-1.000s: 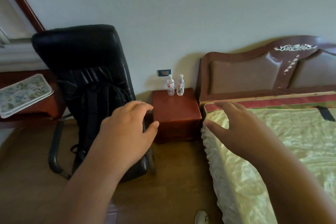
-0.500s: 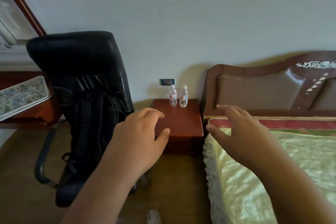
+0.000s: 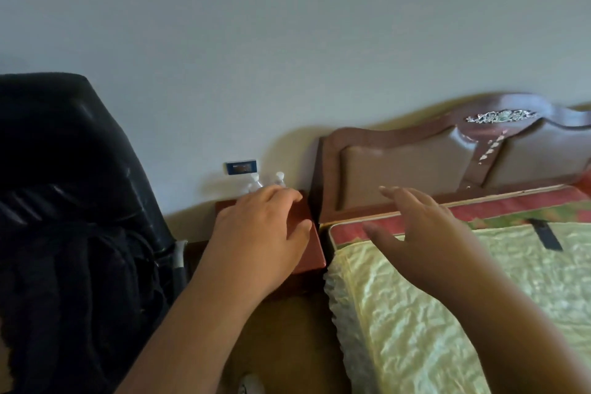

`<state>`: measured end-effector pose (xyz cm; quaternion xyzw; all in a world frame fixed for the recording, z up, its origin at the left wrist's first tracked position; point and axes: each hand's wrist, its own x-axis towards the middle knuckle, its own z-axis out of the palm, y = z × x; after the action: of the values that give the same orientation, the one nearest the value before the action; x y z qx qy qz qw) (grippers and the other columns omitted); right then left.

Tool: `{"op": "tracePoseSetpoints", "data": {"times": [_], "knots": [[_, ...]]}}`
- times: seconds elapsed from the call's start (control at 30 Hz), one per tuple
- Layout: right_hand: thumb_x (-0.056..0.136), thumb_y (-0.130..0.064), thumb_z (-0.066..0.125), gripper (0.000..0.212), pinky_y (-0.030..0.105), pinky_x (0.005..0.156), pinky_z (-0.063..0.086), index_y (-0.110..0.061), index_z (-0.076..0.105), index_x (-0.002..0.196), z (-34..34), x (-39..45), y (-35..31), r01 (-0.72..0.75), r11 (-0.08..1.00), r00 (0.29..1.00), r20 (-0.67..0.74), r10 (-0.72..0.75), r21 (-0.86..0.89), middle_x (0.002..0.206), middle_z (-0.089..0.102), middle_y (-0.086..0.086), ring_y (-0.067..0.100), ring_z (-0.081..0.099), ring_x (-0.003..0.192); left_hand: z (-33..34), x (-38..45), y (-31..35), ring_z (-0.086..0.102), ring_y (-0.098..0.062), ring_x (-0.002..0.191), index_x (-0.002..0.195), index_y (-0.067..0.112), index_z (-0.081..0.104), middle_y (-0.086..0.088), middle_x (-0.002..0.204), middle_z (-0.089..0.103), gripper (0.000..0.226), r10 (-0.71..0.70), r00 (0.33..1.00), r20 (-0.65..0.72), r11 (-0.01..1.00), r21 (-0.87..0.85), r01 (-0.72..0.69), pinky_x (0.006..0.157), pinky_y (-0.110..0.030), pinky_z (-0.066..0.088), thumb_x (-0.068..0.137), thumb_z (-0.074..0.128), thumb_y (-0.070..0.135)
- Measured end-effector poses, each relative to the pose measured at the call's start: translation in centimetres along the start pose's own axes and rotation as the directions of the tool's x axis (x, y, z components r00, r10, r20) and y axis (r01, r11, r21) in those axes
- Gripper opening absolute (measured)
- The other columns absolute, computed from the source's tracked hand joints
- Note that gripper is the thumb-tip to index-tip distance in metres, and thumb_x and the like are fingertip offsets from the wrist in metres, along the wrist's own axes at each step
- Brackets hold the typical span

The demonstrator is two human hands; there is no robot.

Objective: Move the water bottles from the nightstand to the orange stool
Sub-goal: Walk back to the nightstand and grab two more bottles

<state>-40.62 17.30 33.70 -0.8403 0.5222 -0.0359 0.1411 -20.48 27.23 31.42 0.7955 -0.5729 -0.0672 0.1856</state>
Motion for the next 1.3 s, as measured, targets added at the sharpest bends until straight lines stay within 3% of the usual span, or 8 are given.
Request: {"op": "tracePoseSetpoints", "data": {"times": [0.43,0.6,0.7,1.0,1.17,1.3], "knots": [[0.091,-0.066,0.049,0.069,0.044,0.109,0.040,-0.036,0.032,0.150,5.9,14.0,-4.4,-0.009,1.000,0.986,0.165,0.005,0.021,0.156,0.036,-0.014,0.017,0.040,0.139,1.7,10.9,-8.3,0.042,-0.006,0.127,0.139,0.041,0.042,0.020,0.139,0.045,0.048,-0.042,0.993,0.115,0.999,0.017,0.040,0.101,-0.036,0.043,0.093,0.046,0.057],[0.091,-0.066,0.048,0.072,0.045,0.106,0.040,-0.033,0.030,0.152,7.5,22.5,-4.5,0.082,0.996,0.974,0.212,-0.084,0.019,0.156,0.037,-0.009,0.022,0.042,0.137,2.9,16.3,-9.6,0.048,-0.009,0.120,0.134,0.039,0.045,0.018,0.133,0.050,0.043,-0.139,0.986,0.097,0.988,0.075,0.132,0.094,-0.033,0.043,0.094,0.047,0.054],[0.091,-0.066,0.047,0.070,0.045,0.103,0.041,-0.031,0.032,0.150,8.6,27.2,-4.7,0.128,0.991,0.954,0.269,-0.131,0.030,0.154,0.039,-0.007,0.022,0.043,0.136,3.6,18.5,-10.6,0.048,-0.009,0.121,0.134,0.038,0.045,0.017,0.135,0.049,0.042,-0.219,0.969,0.115,0.973,0.094,0.209,0.098,-0.035,0.044,0.095,0.048,0.052],[0.090,-0.063,0.054,0.067,0.047,0.101,0.043,-0.028,0.037,0.145,15.8,37.4,-4.1,0.197,0.977,0.902,0.375,-0.214,0.084,0.149,0.043,-0.002,0.029,0.048,0.130,11.0,23.4,-14.8,0.043,-0.011,0.131,0.141,0.034,0.042,0.013,0.144,0.044,0.048,-0.459,0.878,0.135,0.885,-0.017,0.466,0.105,-0.042,0.042,0.095,0.052,0.046],[0.087,-0.062,0.059,0.080,0.049,0.108,0.041,-0.024,0.031,0.152,22.5,40.0,-1.6,0.092,0.985,0.870,0.468,-0.151,0.147,0.156,0.035,-0.002,0.027,0.043,0.137,17.6,24.3,-17.7,0.045,-0.012,0.130,0.141,0.033,0.043,0.008,0.144,0.045,0.049,-0.537,0.795,0.283,0.808,-0.098,0.581,0.106,-0.043,0.041,0.094,0.054,0.044],[0.085,-0.061,0.064,0.085,0.043,0.111,0.039,-0.020,0.032,0.153,28.3,41.3,0.4,-0.054,0.979,0.825,0.561,-0.069,0.199,0.157,0.035,0.001,0.023,0.042,0.139,22.7,24.8,-21.0,0.043,-0.011,0.133,0.145,0.035,0.038,0.010,0.149,0.041,0.054,-0.573,0.703,0.422,0.731,-0.125,0.671,0.108,-0.045,0.040,0.094,0.052,0.047]]}}
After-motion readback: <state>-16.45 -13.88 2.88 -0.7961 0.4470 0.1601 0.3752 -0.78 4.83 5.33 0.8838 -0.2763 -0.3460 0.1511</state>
